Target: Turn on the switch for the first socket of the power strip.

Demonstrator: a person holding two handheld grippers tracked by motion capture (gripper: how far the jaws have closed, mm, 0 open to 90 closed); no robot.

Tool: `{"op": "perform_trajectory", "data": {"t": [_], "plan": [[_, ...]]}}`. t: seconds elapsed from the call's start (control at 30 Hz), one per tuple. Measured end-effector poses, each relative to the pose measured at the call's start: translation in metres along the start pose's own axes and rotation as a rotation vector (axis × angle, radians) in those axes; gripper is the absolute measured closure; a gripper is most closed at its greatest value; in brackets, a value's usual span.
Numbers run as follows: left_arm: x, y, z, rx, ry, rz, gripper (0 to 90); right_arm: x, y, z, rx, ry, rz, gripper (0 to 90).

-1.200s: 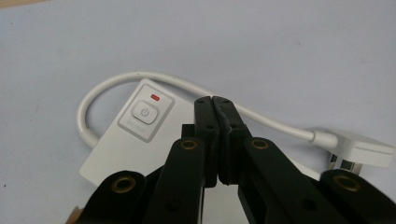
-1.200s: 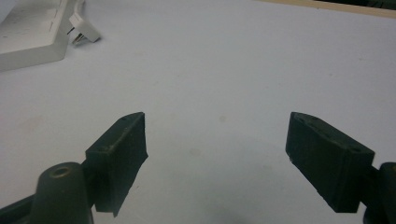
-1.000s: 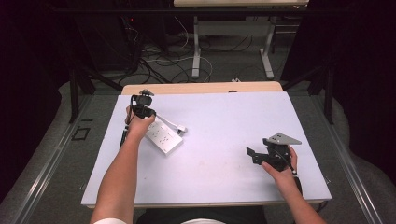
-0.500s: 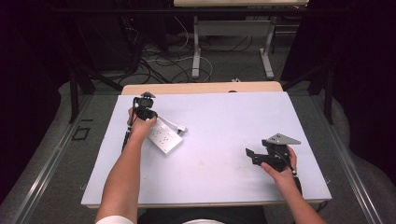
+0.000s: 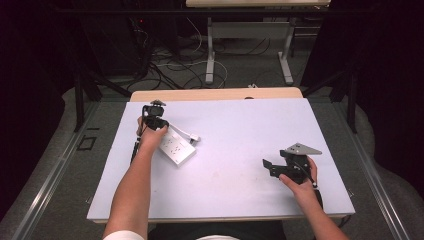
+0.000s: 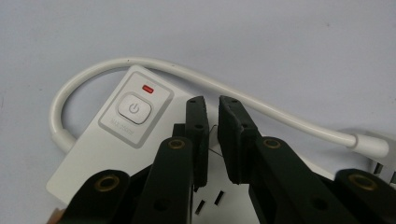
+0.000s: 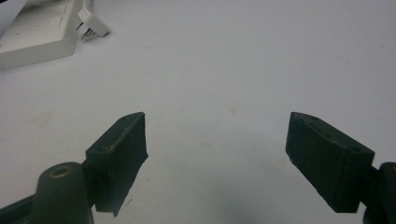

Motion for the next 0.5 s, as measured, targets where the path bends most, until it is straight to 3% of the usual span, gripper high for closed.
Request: {"op": "perform_trajectory", "data": {"t": [0.5], "plan": [[0.0002,-0.0004,-0.0001,0.001,0.0,0.009,89.1,-0.0026,-0.0009,0.0005,0.009,-0.014,-0.014,19.8]]}}
Point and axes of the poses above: each handheld gripper's, and its own axes: y roughly backward along the jaws, x roughly out of its top, z roughly to its right, the point moved 9 cm from there along -y, roughly forward along the jaws, and after that the axes turned 13 degrees about z, right-handed, at the moved point
